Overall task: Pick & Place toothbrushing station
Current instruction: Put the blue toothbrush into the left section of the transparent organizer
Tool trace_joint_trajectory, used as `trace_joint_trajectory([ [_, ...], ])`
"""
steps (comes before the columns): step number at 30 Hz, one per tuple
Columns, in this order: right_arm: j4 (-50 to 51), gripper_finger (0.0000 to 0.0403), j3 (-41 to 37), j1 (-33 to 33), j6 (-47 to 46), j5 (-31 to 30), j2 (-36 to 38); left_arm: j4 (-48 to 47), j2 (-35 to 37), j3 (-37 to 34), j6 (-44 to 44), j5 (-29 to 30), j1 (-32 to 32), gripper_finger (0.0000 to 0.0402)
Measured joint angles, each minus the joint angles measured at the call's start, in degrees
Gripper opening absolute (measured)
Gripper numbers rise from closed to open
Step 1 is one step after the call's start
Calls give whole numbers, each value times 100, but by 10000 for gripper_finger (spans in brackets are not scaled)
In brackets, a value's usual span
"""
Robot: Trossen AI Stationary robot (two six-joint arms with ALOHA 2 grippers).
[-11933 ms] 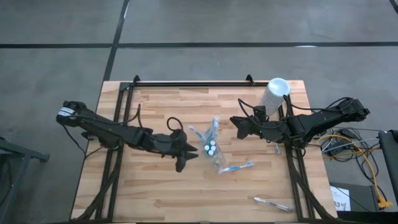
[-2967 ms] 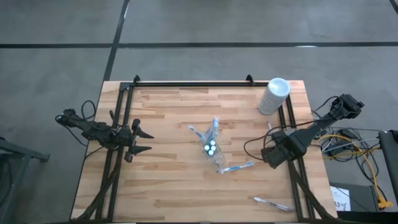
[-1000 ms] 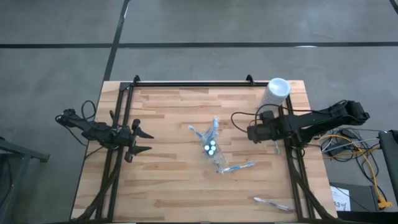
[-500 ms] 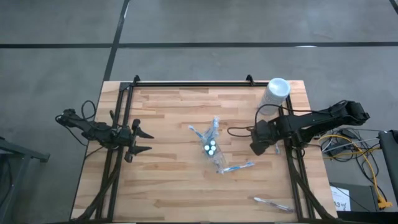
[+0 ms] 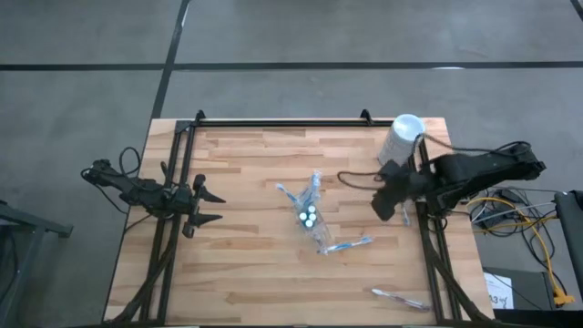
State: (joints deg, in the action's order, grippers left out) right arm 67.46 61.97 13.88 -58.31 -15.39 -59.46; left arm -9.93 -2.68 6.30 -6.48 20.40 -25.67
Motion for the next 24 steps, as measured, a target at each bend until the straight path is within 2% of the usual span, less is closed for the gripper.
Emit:
trace_joint_trajectory([
  [3, 733, 98, 1012, -183, 662, -139, -248, 2, 0, -1, 1, 1, 0, 227],
  [7, 2348, 90, 2446, -469, 871, -377, -878, 1, 0, -1, 0, 0, 1, 227],
  [9, 2006, 88, 2815, -530, 1337, -395, -993, 0, 0, 0, 2, 2, 2, 227],
  [12, 1897, 88, 3224, -586, 1781, -106, -1257, 2, 2, 0, 1, 1, 2, 227],
  [14, 2348, 88, 3351, -638, 1785, 91, -1468, -7, -1, 0, 0, 2, 0, 227],
  [21, 2242, 86, 3210, -849, 2285, 1491, -1883, -72, -60, 4, 0, -2, 2, 227],
  [24, 2211, 83, 3081, -873, 2272, 1711, -1986, -160, -82, 4, 2, -10, 2, 227],
])
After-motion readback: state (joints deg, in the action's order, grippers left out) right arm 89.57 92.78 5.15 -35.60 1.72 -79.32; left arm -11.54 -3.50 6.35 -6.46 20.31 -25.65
